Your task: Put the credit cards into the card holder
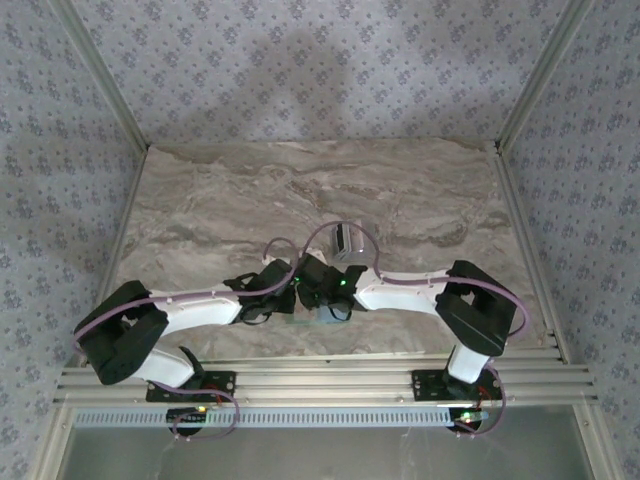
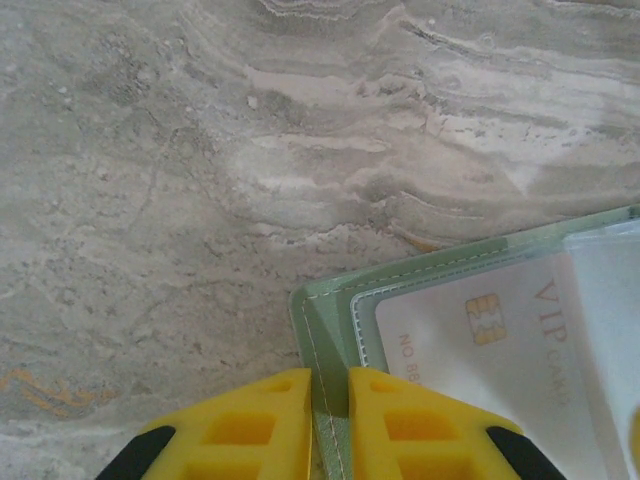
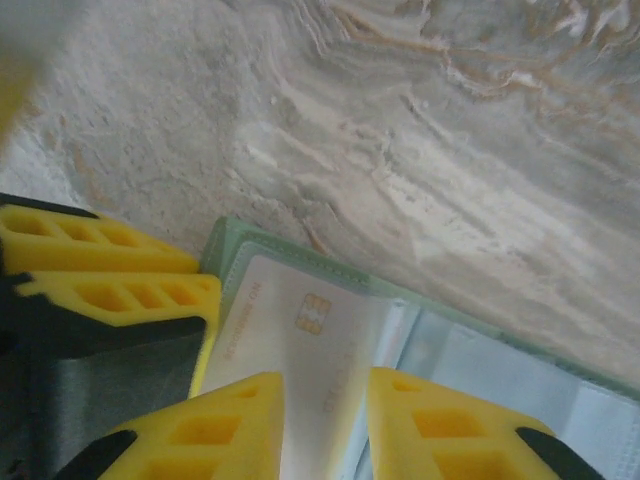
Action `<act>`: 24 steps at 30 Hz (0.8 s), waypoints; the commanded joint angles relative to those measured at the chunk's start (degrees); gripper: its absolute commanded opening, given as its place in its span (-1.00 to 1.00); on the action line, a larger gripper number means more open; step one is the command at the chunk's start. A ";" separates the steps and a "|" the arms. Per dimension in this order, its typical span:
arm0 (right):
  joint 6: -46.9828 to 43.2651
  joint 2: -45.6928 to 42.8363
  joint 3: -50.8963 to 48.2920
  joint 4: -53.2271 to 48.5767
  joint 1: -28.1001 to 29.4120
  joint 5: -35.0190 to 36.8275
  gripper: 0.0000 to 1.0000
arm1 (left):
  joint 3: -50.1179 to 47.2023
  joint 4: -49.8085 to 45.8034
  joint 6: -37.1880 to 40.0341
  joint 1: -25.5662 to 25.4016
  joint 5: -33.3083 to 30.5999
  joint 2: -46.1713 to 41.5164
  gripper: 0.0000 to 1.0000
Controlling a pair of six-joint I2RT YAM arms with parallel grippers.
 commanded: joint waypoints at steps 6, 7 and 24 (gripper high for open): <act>1.66 2.15 -4.13 10.11 -1.18 -12.50 -0.10 | -2.74 0.21 -1.58 0.13 3.06 -3.55 -0.53; 1.92 2.30 -4.54 11.29 -1.44 -13.57 -0.07 | -2.93 -0.20 -1.69 0.34 3.35 -4.37 -0.52; 1.53 -0.93 -6.45 15.91 -1.28 -19.31 0.35 | -7.10 -3.80 -3.45 3.63 5.47 -12.21 -0.27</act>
